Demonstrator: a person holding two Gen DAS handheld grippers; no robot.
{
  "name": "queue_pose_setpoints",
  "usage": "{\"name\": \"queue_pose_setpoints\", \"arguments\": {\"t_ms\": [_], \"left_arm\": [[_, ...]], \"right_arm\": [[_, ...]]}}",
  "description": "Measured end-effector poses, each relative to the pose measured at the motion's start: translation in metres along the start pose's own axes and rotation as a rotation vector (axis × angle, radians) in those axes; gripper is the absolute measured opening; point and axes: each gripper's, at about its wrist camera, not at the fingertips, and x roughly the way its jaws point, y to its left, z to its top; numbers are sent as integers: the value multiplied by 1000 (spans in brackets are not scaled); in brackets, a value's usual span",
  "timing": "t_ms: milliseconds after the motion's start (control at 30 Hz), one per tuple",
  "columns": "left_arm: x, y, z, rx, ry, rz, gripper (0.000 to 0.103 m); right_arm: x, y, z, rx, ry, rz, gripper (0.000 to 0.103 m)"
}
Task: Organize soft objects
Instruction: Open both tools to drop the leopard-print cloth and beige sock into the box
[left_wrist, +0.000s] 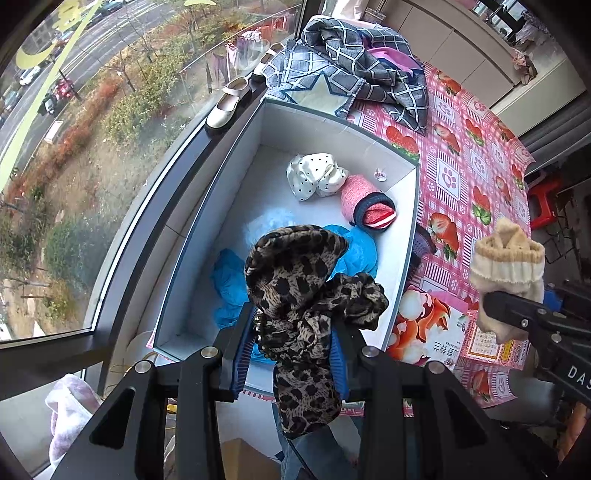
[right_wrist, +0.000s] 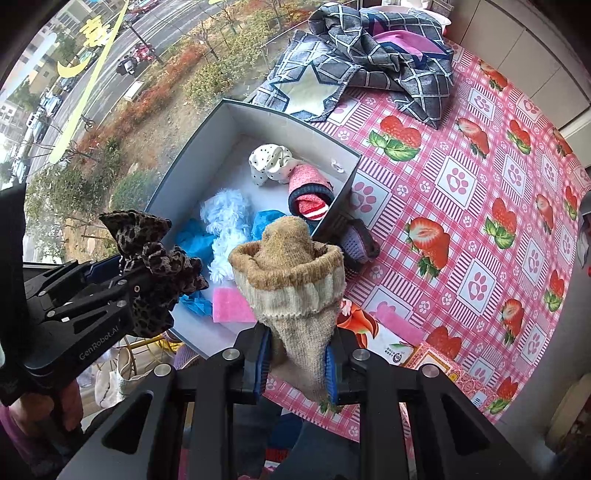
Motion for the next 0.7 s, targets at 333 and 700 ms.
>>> {"name": "queue_pose_setpoints", "arguments": {"t_ms": [333, 700], "left_arm": [[15, -4, 8, 30, 23, 22, 39], [30, -6, 11, 39, 56, 34, 39]], "right_arm": [[11, 16, 20, -22, 8, 24, 24], [32, 29, 39, -36, 37, 56, 24]]}}
